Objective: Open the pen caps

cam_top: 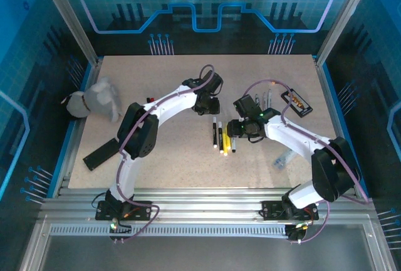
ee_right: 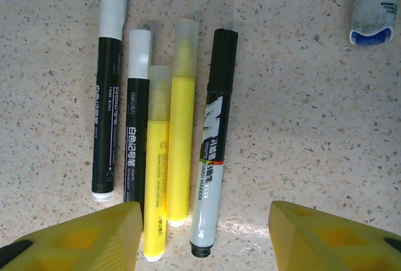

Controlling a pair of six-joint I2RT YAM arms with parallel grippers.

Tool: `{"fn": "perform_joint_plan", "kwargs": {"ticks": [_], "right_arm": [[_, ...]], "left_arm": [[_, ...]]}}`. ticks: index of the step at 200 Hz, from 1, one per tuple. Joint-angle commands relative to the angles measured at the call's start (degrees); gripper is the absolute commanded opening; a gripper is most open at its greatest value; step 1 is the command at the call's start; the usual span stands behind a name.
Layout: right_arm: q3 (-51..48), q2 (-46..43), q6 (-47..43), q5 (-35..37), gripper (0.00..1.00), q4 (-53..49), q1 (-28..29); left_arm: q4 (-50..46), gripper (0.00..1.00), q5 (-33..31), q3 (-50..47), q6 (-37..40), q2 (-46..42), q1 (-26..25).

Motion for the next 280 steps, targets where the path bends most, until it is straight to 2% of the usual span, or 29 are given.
{"fn": "perform_joint_plan", "kwargs": {"ticks": [1,73,142,280], "right_arm": [[0.92,0.83,0.63,-0.68,0.57,0.63,0.46],[0.01,0.66,0.54,0.04,0.57,0.63,0.18],[-0.94,0.04,0.1,-0.13,0.56,0.99,-0.5],[-1.53,0.53,0.71,-1.94,0.55,2.39,-0.62]], "left_arm": [[-1.02,0.4,1.05,0.65,0.22,1.5,-0.68],[-3.36,0.4,-0.34,5.03,0.74,5.87,-1.45],[-4.23,0.4,-1.31,5.09,0.27,8.13,-2.44],[-5.46,0.3,-3.93,6.01,-0.73,13.87,-2.48]]}}
